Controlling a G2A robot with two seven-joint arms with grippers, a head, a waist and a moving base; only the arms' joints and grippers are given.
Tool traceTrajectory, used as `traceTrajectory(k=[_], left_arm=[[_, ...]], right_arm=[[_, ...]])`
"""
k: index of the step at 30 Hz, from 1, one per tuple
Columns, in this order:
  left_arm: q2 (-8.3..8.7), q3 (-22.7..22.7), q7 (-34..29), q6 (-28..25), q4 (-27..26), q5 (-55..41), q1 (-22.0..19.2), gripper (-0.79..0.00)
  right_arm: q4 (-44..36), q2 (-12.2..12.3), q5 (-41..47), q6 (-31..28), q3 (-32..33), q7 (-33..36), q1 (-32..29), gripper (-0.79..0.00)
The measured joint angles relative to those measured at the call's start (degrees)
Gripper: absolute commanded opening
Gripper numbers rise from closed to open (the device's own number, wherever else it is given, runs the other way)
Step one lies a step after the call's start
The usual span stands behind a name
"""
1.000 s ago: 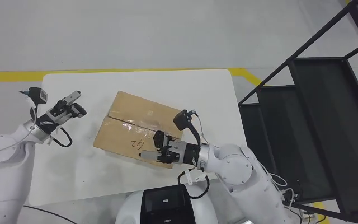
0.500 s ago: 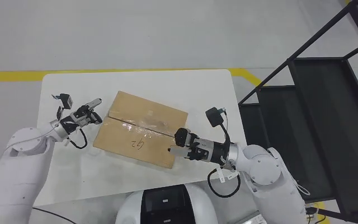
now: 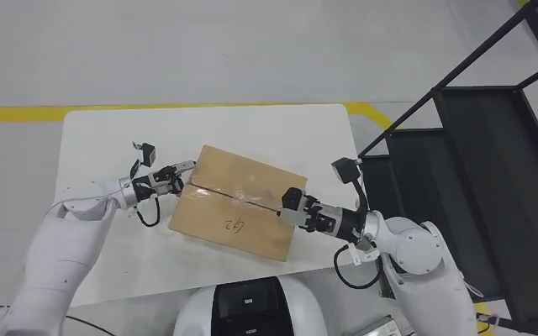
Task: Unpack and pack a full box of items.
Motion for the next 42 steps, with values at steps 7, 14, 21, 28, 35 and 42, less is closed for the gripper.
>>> traceTrajectory(k=[7,14,21,28,35,42], left_arm=[[-3.0,7.57,-1.02,-0.48,4.75,-0.13,-6.2,0.0],[-3.09,5.8,-1.83,-6.19,9.43,-1.99,-8.27,0.0],[-0.12,-3.0,-5.05,-13.16,4.33,-4.74,-3.53,0.0],[1.92,-10.19,-6.91,-16.02,-2.78,-7.5,2.66,0.0],[1.89,-10.03,-6.88,-15.97,-2.53,-7.45,2.5,0.0],[1.89,-10.03,-6.88,-15.97,-2.54,-7.45,2.5,0.0]], right_arm=[[1.52,0.76,-2.63,2.5,-0.4,3.56,0.69,0.0],[4.61,1.35,-5.23,5.7,-3.29,7.4,3.01,0.0],[10.16,1.01,-3.89,9.95,-9.1,3.48,5.89,0.0],[13.56,0.62,-2.68,11.08,-13.62,-1.64,7.63,0.0],[13.69,0.62,-2.48,10.79,-13.66,-1.83,7.69,0.0],[13.75,0.62,-2.35,10.81,-13.77,-1.85,7.64,0.0]])
